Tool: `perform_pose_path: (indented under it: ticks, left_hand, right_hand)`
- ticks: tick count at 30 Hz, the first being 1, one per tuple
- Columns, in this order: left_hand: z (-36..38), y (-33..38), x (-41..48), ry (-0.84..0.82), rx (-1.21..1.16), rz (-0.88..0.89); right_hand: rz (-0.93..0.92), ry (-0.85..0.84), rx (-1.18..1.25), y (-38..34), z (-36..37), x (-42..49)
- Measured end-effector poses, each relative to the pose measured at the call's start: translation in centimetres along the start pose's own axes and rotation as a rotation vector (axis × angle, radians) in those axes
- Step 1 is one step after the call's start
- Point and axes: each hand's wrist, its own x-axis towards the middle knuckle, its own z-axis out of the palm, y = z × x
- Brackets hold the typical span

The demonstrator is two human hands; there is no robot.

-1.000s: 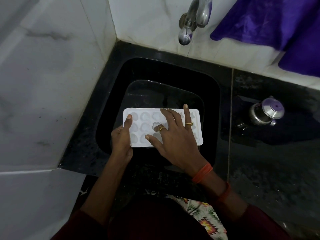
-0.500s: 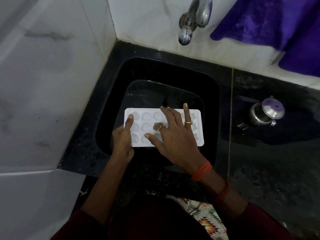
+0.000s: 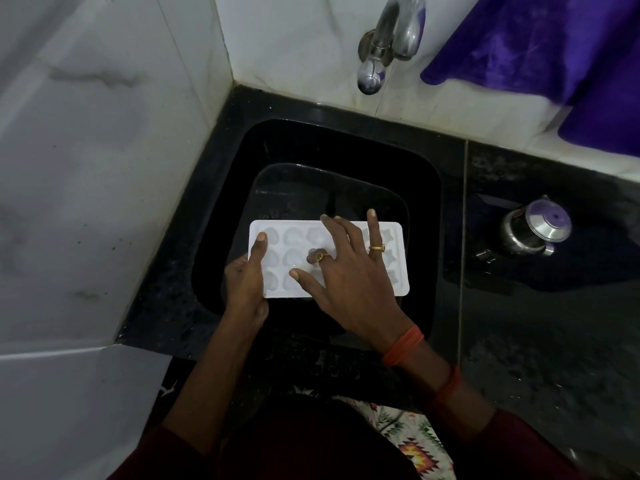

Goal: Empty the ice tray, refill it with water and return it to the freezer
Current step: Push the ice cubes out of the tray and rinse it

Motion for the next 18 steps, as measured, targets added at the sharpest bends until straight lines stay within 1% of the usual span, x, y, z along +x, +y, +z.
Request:
perform_pose_path:
  ticks: [4,9,15,18]
  left_hand:
    - [-0.06,0.01,0.25,0.003,0.010,-0.011]
    - [0.01,0.09,0.28,0.007,0.001,-0.014]
    - [0.06,0.23,0.22,0.007,-0.010,-0.022]
    - [0.11,0.30,0.14,0.006,-0.012,-0.018]
  right_hand:
    - [0.007,-0.057,-0.006,0.02,0.11,0.01]
    - [0.017,0.018,0.015,-0.02,0.13,0.24]
    - [0.039,-0.045,0.013,0.03,0.06,0.43]
    - [0.043,-0.030,0.021,0.03,0.02,0.40]
